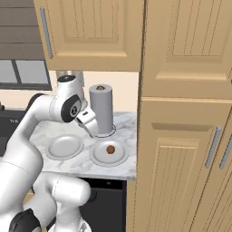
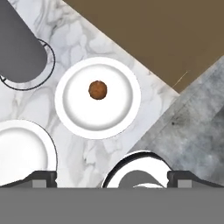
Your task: Move the dessert items from the plate to the tray.
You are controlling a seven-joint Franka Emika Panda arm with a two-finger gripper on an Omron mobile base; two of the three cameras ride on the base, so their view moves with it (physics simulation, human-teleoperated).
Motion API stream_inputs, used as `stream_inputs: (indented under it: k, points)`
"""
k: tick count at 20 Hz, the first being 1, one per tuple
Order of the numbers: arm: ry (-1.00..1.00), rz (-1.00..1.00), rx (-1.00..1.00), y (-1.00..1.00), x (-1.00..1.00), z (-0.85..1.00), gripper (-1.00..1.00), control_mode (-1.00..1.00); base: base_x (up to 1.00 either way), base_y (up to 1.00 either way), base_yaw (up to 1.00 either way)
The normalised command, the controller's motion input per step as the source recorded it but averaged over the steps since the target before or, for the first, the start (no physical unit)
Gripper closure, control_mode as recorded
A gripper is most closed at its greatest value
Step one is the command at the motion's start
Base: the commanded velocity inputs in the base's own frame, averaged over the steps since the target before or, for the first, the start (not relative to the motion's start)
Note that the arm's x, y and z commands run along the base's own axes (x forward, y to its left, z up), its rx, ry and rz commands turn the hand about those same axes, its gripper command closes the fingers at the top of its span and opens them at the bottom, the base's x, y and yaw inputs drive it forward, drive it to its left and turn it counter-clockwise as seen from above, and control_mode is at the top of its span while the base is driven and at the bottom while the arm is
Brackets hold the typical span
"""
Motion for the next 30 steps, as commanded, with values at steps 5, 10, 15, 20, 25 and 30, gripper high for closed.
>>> stream_inputs:
  k: [5, 10, 15, 20, 25, 30]
  points:
    - [0.0, -0.03, -0.02, -0.02, 0.0, -0.01, -1.0, -1.0, 0.0, 0.0, 0.0]
    - [0.0, 0.0, 0.0, -0.07, 0.17, -0.35, -1.0, -1.0, 0.0, 0.0, 0.0]
    - [0.0, 0.0, 0.0, -0.04, 0.14, -0.34, -1.0, -1.0, 0.0, 0.0, 0.0]
    - [0.02, -0.02, 0.0, -0.25, 0.3, -0.34, -1.0, -1.0, 0.0, 0.0, 0.0]
    - [0.01, -0.08, -0.01, -0.28, 0.26, -0.32, -1.0, -1.0, 0.0, 0.0, 0.0]
    - [-0.03, -0.04, -0.04, -0.07, 0.46, -0.21, -1.0, -1.0, 0.0, 0.0, 0.0]
